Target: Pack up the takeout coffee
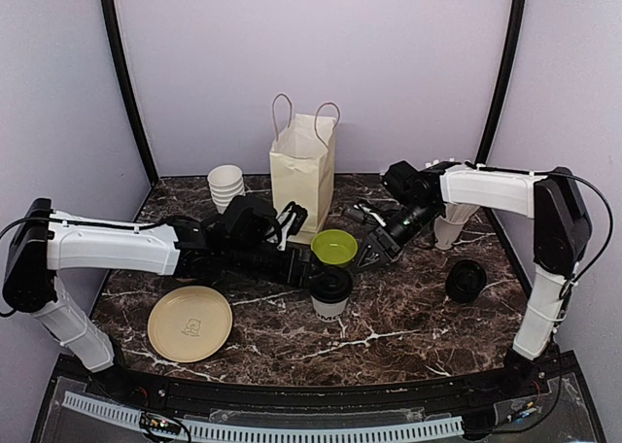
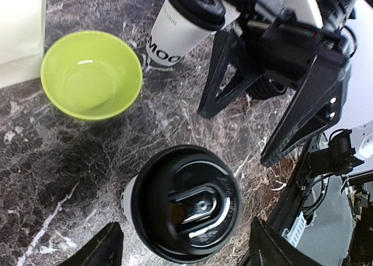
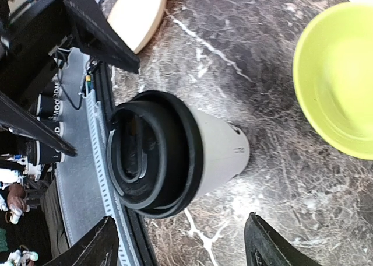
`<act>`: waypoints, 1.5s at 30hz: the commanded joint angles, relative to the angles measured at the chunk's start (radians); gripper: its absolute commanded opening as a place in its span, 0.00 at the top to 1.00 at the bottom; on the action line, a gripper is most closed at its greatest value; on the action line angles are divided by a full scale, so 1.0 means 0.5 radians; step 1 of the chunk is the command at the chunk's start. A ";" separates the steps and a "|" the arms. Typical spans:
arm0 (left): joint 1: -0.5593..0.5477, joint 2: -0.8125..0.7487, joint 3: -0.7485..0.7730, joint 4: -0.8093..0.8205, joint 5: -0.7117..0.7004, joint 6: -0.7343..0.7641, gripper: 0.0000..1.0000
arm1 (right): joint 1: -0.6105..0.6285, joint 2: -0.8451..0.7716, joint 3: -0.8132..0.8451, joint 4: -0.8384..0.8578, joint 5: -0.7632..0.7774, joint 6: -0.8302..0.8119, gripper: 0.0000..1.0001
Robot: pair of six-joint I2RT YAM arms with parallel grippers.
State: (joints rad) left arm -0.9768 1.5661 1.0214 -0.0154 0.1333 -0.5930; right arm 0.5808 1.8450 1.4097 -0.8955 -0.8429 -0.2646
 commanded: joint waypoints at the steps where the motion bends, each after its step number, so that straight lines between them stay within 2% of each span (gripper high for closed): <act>1: -0.007 -0.124 0.001 0.022 -0.108 0.023 0.22 | 0.019 -0.048 -0.044 -0.074 -0.114 -0.071 0.26; 8: -0.004 -0.028 0.045 -0.022 -0.220 0.026 0.26 | 0.121 0.055 -0.083 -0.055 -0.130 -0.059 0.27; 15: -0.001 0.100 0.042 0.006 -0.232 0.045 0.38 | 0.167 0.142 -0.071 -0.013 -0.112 -0.026 0.28; 20: -0.001 0.195 0.008 -0.079 -0.207 0.038 0.50 | 0.151 0.255 -0.150 0.159 0.290 0.210 0.37; 27: -0.001 0.221 -0.108 -0.105 -0.166 -0.011 0.56 | 0.087 0.369 -0.133 0.227 0.457 0.323 0.45; 28: -0.001 0.209 -0.098 -0.080 -0.167 -0.003 0.56 | 0.080 0.367 -0.109 0.190 0.389 0.286 0.45; 30: -0.003 0.183 -0.044 -0.046 -0.151 0.028 0.47 | 0.069 0.328 -0.010 0.039 0.212 0.137 0.42; 35: -0.021 0.124 0.260 -0.097 -0.175 0.158 0.31 | 0.051 0.072 0.307 -0.327 0.108 -0.182 0.25; 37: -0.022 0.119 0.373 -0.166 -0.217 0.195 0.25 | 0.050 -0.009 0.377 -0.392 0.168 -0.215 0.20; 40: -0.023 0.135 0.532 -0.369 -0.276 0.243 0.20 | 0.050 -0.076 0.440 -0.455 0.294 -0.251 0.19; 42: -0.024 0.120 0.605 -0.444 -0.340 0.274 0.19 | 0.057 -0.134 0.410 -0.396 0.379 -0.268 0.19; 45: -0.027 -0.007 0.549 -0.418 -0.456 0.268 0.19 | 0.129 -0.209 0.327 -0.228 0.585 -0.325 0.19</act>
State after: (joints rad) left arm -0.9859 1.6451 1.3113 -0.1444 -0.0074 -0.4892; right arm 0.6090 1.7790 1.6047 -1.0599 -0.6937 -0.3668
